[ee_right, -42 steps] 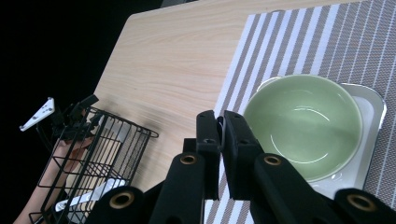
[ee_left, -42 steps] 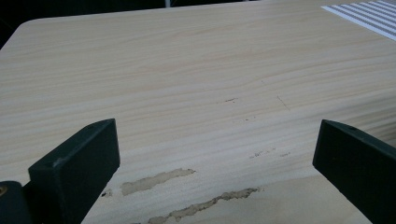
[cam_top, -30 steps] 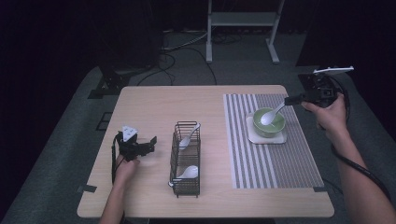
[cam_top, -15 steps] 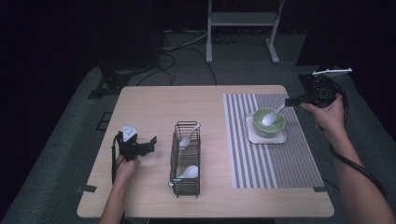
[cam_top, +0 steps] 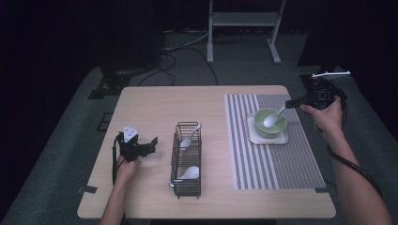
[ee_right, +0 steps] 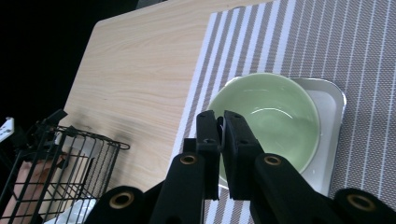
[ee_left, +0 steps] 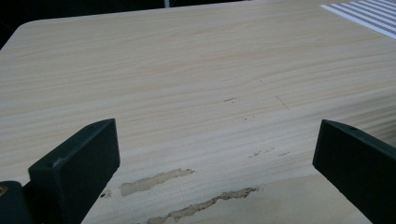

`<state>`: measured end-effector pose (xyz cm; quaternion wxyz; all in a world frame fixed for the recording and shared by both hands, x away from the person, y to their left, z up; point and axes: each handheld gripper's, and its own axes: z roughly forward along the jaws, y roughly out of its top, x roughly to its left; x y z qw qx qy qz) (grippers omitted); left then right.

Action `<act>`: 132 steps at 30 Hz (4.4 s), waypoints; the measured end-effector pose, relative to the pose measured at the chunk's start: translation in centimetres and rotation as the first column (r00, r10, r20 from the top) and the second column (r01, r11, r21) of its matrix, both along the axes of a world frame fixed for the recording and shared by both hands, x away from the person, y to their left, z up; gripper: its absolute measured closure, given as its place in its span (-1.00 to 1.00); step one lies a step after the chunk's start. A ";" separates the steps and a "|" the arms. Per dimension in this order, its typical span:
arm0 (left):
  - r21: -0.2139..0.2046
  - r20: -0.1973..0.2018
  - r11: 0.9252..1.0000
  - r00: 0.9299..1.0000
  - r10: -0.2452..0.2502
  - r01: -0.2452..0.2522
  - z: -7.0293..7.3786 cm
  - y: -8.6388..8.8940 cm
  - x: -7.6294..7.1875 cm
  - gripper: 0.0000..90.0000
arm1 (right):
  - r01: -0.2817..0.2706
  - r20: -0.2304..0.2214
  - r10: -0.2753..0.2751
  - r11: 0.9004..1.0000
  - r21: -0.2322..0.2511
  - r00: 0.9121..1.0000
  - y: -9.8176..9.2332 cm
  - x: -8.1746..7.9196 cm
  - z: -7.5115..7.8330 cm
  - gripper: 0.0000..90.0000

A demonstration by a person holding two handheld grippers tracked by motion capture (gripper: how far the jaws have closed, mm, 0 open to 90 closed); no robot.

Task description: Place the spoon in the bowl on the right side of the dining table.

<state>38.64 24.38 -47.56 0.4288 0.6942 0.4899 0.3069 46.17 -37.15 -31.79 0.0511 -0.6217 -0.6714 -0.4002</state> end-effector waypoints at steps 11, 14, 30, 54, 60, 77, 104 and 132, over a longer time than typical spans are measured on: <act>0.003 0.002 1.000 1.000 -0.002 0.002 0.0 0.0 0.0 -1.00 | 0.014 -0.021 -0.014 1.000 -0.001 1.000 -0.3 0.3 -1.1 0.89; 0.002 0.003 1.000 1.000 -0.002 0.002 0.0 0.0 0.0 -1.00 | 0.017 -0.023 -0.017 1.000 -0.001 1.000 -0.3 0.4 -1.3 0.89; 0.002 0.003 1.000 1.000 -0.003 0.003 0.0 0.0 0.0 -1.00 | 0.026 -0.045 -0.027 0.999 -0.029 0.999 -0.4 0.6 -2.3 0.89; 0.002 0.001 1.000 1.000 -0.004 0.004 0.0 0.0 0.0 -1.00 | 0.041 -0.064 -0.043 0.999 -0.034 0.997 -0.9 0.9 -3.7 0.88; 0.003 0.001 1.000 1.000 -0.005 0.005 0.0 0.0 0.0 -1.00 | 0.051 -0.059 -0.054 0.997 -0.050 0.997 -1.3 0.8 -3.9 0.85; 0.001 -0.002 1.000 1.000 -0.003 0.003 0.0 0.0 0.1 -1.00 | 0.091 -0.082 -0.096 0.994 -0.064 0.992 -2.7 0.7 -5.4 0.61; -0.004 -0.010 1.000 1.000 -0.003 0.003 0.0 0.1 0.2 -1.00 | 0.127 -0.106 -0.130 0.991 -0.033 0.986 -3.9 0.5 -7.9 0.43; 0.002 0.001 1.000 1.000 -0.004 0.004 0.0 0.0 0.0 -1.00 | 0.080 -0.094 -0.081 0.997 -0.010 0.992 -3.6 -1.6 -7.3 0.07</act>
